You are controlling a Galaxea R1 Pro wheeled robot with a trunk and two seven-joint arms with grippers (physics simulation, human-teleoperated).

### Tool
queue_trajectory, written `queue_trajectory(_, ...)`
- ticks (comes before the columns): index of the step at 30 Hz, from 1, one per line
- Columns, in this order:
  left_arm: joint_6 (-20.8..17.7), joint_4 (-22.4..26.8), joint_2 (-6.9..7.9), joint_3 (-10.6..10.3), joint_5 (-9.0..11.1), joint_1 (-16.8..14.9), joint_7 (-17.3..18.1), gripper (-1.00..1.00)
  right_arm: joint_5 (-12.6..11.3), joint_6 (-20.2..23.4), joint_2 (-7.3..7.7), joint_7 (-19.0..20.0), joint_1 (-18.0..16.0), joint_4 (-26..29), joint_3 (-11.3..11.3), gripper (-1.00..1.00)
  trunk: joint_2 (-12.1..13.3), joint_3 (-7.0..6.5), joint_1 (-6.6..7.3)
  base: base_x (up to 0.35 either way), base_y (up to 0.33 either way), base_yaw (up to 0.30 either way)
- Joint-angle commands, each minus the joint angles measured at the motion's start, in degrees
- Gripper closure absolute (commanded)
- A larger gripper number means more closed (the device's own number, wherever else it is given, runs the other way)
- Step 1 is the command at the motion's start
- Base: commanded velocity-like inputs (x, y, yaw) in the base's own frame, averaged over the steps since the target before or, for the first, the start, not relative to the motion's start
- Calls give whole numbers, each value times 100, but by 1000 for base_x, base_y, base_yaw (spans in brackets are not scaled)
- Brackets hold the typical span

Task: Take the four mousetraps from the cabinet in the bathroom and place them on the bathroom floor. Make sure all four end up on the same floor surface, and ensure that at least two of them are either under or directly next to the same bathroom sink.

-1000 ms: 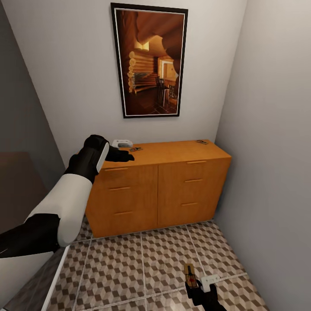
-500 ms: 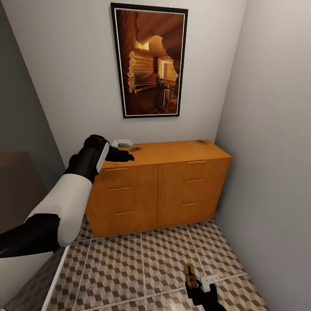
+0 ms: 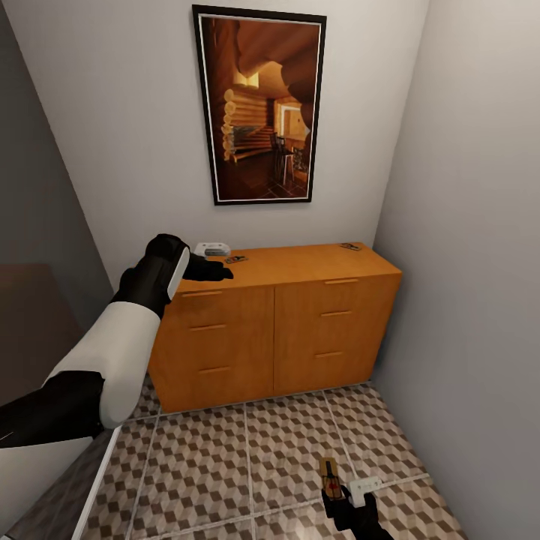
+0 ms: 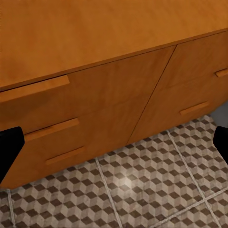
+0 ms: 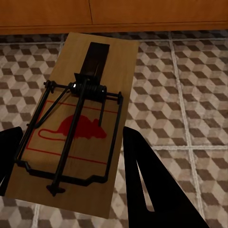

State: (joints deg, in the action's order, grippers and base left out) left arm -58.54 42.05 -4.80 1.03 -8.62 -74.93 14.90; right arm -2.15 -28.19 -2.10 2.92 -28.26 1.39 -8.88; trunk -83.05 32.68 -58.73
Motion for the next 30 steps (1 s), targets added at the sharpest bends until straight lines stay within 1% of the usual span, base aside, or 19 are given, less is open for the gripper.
queue_trajectory(1,-17,5,-3,11,-60,-4,49,-100,-49,-20,2,42,-4,-7,-18,100,-3,6,0,0,0,0)
queue_trajectory(19,-17,3,-3,11,-61,-4,49,-100,-49,-20,5,40,-4,-7,-18,100,-3,6,0,6,0,0)
queue_trajectory(30,-17,-15,-3,5,-60,-4,49,-100,-49,-20,4,41,-4,-7,-18,100,-3,6,0,180,0,0)
